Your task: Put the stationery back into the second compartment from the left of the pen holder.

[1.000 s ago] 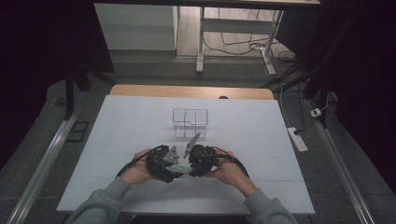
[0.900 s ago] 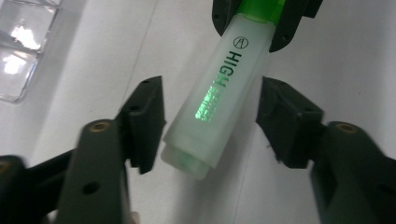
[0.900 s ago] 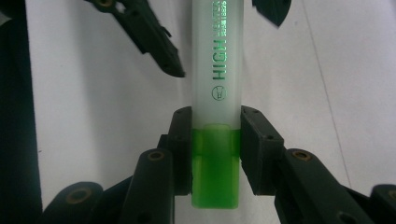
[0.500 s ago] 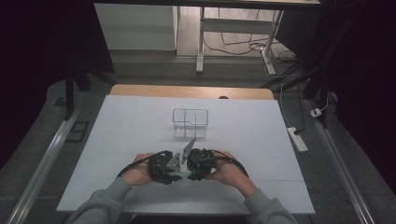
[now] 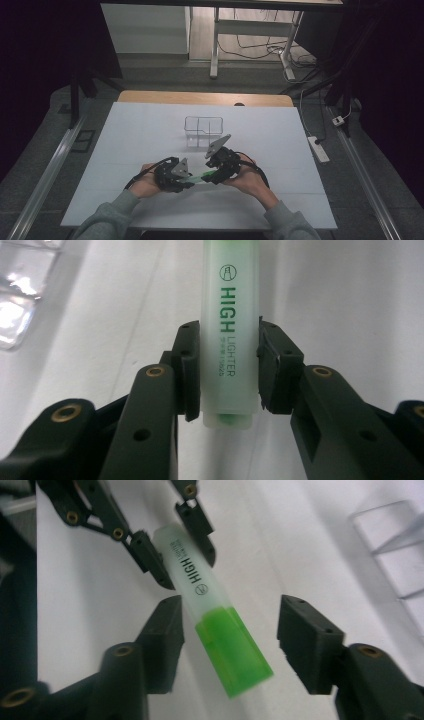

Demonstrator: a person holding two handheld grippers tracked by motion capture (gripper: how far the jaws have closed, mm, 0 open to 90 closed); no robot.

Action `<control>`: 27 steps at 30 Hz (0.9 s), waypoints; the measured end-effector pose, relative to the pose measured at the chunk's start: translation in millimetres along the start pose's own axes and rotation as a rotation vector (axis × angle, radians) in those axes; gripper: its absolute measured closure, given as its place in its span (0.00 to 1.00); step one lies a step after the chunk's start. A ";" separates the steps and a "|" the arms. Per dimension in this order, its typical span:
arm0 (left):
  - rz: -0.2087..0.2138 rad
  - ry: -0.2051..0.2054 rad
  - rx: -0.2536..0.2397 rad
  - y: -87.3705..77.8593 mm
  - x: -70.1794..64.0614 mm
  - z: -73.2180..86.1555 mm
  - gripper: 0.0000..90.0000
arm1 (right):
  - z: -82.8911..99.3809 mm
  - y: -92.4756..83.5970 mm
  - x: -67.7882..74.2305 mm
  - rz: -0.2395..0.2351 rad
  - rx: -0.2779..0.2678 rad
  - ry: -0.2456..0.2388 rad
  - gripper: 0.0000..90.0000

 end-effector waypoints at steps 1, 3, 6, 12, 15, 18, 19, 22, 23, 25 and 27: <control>-0.007 -0.009 -0.001 -0.5 1.8 0.7 0.72 | -0.6 -2.9 -1.5 0.010 -0.019 0.014 0.43; -0.024 -0.027 -0.002 -1.5 6.2 2.2 0.72 | -2.2 -9.1 -6.2 0.040 -0.065 0.023 0.39; -0.047 -0.070 -0.012 -2.5 12.5 4.1 0.72 | -4.2 -18.7 -11.6 0.061 -0.138 0.059 0.34; -0.091 -0.153 -0.035 -4.3 24.9 9.0 0.72 | -1.5 -35.2 -24.3 0.130 -0.225 0.127 0.33; -0.113 -0.189 -0.061 -6.8 29.6 8.6 0.72 | 0.4 -39.1 -28.0 0.148 -0.246 0.153 0.33; -0.131 -0.223 -0.090 -8.9 32.8 7.2 0.72 | 1.8 -40.7 -30.8 0.161 -0.260 0.174 0.32; -0.136 -0.231 -0.100 -9.5 33.4 6.6 0.72 | 2.1 -41.1 -31.2 0.163 -0.262 0.178 0.32; -0.141 -0.257 -0.125 -10.4 34.2 4.4 0.72 | 1.9 -40.9 -31.1 0.155 -0.275 0.184 0.32; -0.144 -0.262 -0.130 -10.4 34.3 3.8 0.72 | 1.9 -40.6 -31.0 0.154 -0.277 0.188 0.32; -0.152 -0.268 -0.140 -10.1 34.4 2.7 0.72 | 1.7 -39.9 -30.8 0.145 -0.286 0.194 0.32; -0.161 -0.277 -0.153 -9.8 34.3 0.8 0.72 | 1.5 -39.6 -31.4 0.144 -0.293 0.197 0.31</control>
Point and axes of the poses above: each handheld gripper's, and its own axes: y roughly forward along the jaws, z roughly out of its underside, x roughly to its left, the point moved 9 cm from there along y, roughly forward along the jaws, and after that the axes turned 15 degrees about -z, right-handed, at the moved point
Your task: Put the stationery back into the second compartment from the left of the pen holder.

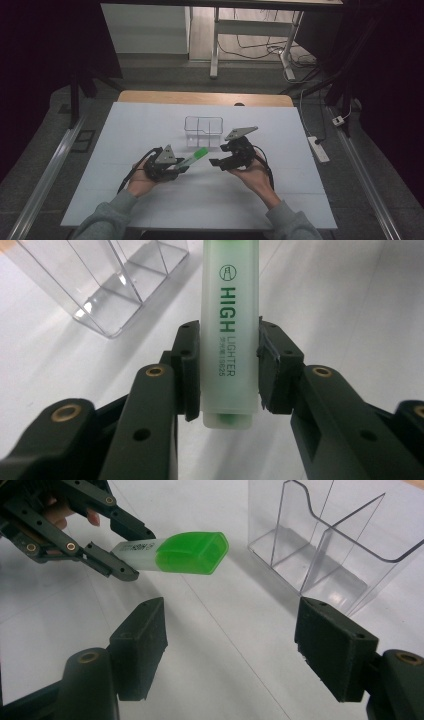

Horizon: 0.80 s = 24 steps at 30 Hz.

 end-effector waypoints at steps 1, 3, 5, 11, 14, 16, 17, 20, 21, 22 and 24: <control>0.000 -0.004 -0.007 0.0 -0.5 -1.1 0.72 | -0.2 0.6 0.2 -0.005 -0.007 0.004 0.32; -0.004 -0.007 -0.018 0.2 -2.1 -3.3 0.72 | -0.1 1.7 0.6 -0.011 -0.013 0.012 0.32; -0.010 -0.007 -0.029 0.9 -4.4 -5.5 0.72 | -0.1 3.5 1.3 -0.019 -0.016 0.018 0.32; -0.018 0.011 -0.039 6.0 -14.9 -9.8 0.72 | -0.5 12.4 7.7 -0.046 -0.012 0.013 0.32; -0.020 0.018 -0.043 8.5 -19.6 -11.4 0.72 | -1.3 15.9 11.1 -0.058 -0.015 0.022 0.32; -0.022 0.015 -0.048 10.3 -22.8 -12.4 0.72 | -2.0 17.8 12.2 -0.065 -0.020 0.021 0.33; -0.024 0.015 -0.050 11.0 -24.0 -12.9 0.72 | -2.1 18.5 12.4 -0.067 -0.021 0.022 0.33; -0.032 0.019 -0.052 13.3 -28.4 -14.7 0.72 | -1.9 20.0 13.1 -0.075 -0.028 0.049 0.36; -0.038 0.021 -0.050 14.1 -29.6 -15.1 0.72 | -1.7 20.6 12.7 -0.076 -0.032 0.060 0.38; -0.043 0.022 -0.049 14.8 -30.5 -15.3 0.72 | -1.1 20.4 11.3 -0.064 -0.030 0.063 0.41; -0.045 0.018 -0.046 16.3 -31.5 -15.1 0.72 | -0.4 18.9 8.9 -0.044 -0.030 0.068 0.47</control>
Point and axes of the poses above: each handheld gripper's, and its own axes: y roughly forward along the jaws, z roughly out of its underside, x roughly to its left, the point moved 9 cm from there along y, roughly forward along the jaws, and after that the axes turned 15 degrees about -z, right-handed, at the moved point
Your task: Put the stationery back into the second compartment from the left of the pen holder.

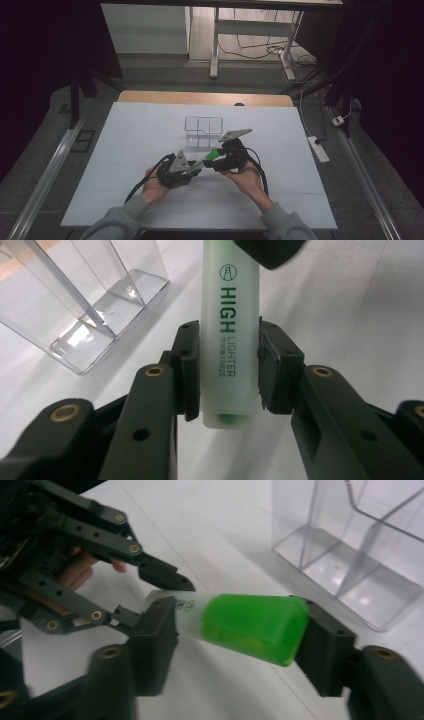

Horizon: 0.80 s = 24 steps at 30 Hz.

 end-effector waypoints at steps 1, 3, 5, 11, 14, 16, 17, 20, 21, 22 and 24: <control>0.001 0.000 0.004 0.9 -0.4 0.4 0.72 | -0.3 -0.7 -0.6 -0.003 -0.008 0.007 0.49; -0.001 0.004 0.014 2.7 -1.8 1.6 0.72 | -0.9 -1.8 -0.9 -0.020 -0.021 0.027 0.53; -0.005 0.013 0.023 4.6 -3.4 2.7 0.72 | -1.9 -2.0 -0.4 -0.037 -0.036 0.036 0.57; -0.011 0.026 0.045 9.8 -7.6 4.0 0.72 | -5.9 -3.8 4.8 -0.077 -0.069 0.021 0.68; -0.012 0.029 0.046 11.4 -8.8 4.0 0.72 | -8.4 -4.4 9.7 -0.128 -0.086 0.024 0.73; -0.011 0.026 0.046 12.1 -8.9 4.1 0.72 | -8.5 -3.8 12.8 -0.138 -0.078 0.014 0.76; -0.013 0.025 0.046 12.3 -8.5 4.1 0.72 | -8.5 -3.4 13.9 -0.143 -0.073 0.009 0.77; -0.012 0.011 0.045 12.5 -6.4 4.5 0.70 | -8.5 -1.8 16.7 -0.145 -0.062 -0.014 0.79; -0.010 -0.001 0.042 12.1 -5.6 4.1 0.69 | -8.6 -1.6 17.5 -0.143 -0.059 -0.021 0.79; -0.002 -0.019 0.036 11.6 -5.0 3.3 0.68 | -8.7 -1.9 18.0 -0.139 -0.058 -0.025 0.80; 0.007 -0.041 0.027 9.7 -2.6 2.4 0.64 | -9.1 -2.8 18.1 -0.131 -0.061 -0.029 0.80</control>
Point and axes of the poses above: each handheld gripper's, and its own axes: y roughly forward along the jaws, z roughly out of its underside, x roughly to its left, the point moved 9 cm from there along y, roughly forward along the jaws, and after that the axes turned 15 degrees about -z, right-handed, at the moved point
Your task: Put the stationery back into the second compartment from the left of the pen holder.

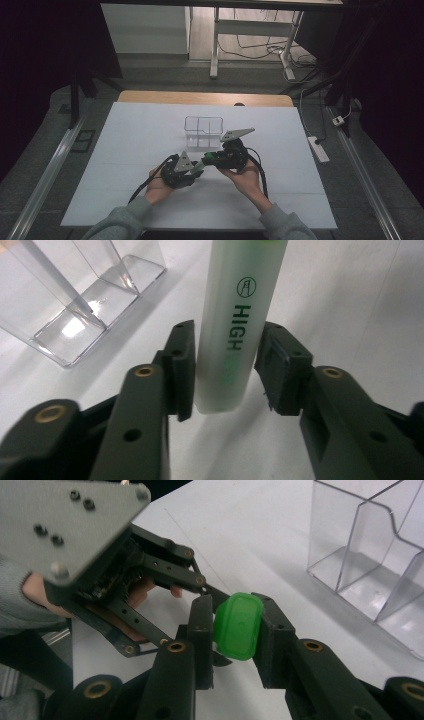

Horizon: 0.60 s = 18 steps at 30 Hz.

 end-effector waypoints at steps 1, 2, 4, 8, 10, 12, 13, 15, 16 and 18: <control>0.001 -0.011 -0.002 -1.3 1.4 -0.3 0.62 | -0.4 -1.1 -1.1 0.012 -0.001 -0.011 0.80; 0.002 -0.020 -0.004 -2.6 3.1 -0.6 0.60 | -0.7 -2.5 -1.6 0.019 -0.002 -0.014 0.80; 0.006 -0.038 -0.004 -5.5 6.3 -0.5 0.57 | -2.2 -6.6 -2.8 0.027 -0.015 -0.017 0.81; 0.014 -0.064 0.002 -12.3 13.3 2.3 0.50 | -6.0 -16.7 -4.6 0.049 -0.042 -0.024 0.82; 0.012 -0.075 0.004 -16.9 17.7 5.3 0.49 | -8.7 -21.9 -5.1 0.058 -0.057 -0.030 0.82; 0.007 -0.080 0.008 -23.0 22.6 10.6 0.47 | -11.5 -27.6 -4.9 0.064 -0.074 -0.031 0.82; 0.003 -0.085 0.010 -27.0 25.1 13.6 0.47 | -12.9 -30.7 -4.9 0.071 -0.082 -0.036 0.82; -0.006 -0.097 0.009 -35.8 30.3 20.0 0.46 | -15.6 -36.2 -5.5 0.079 -0.096 -0.040 0.82; -0.012 -0.097 0.010 -39.9 32.9 23.6 0.46 | -16.5 -38.5 -5.7 0.081 -0.102 -0.038 0.82; -0.031 -0.099 0.017 -46.9 39.0 31.2 0.46 | -18.1 -42.4 -6.6 0.088 -0.114 -0.039 0.82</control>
Point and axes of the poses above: each handheld gripper's, and its own axes: y roughly forward along the jaws, z roughly out of its underside, x roughly to its left, the point moved 9 cm from there along y, roughly forward along the jaws, and after that the axes turned 15 degrees about -z, right-handed, at the moved point
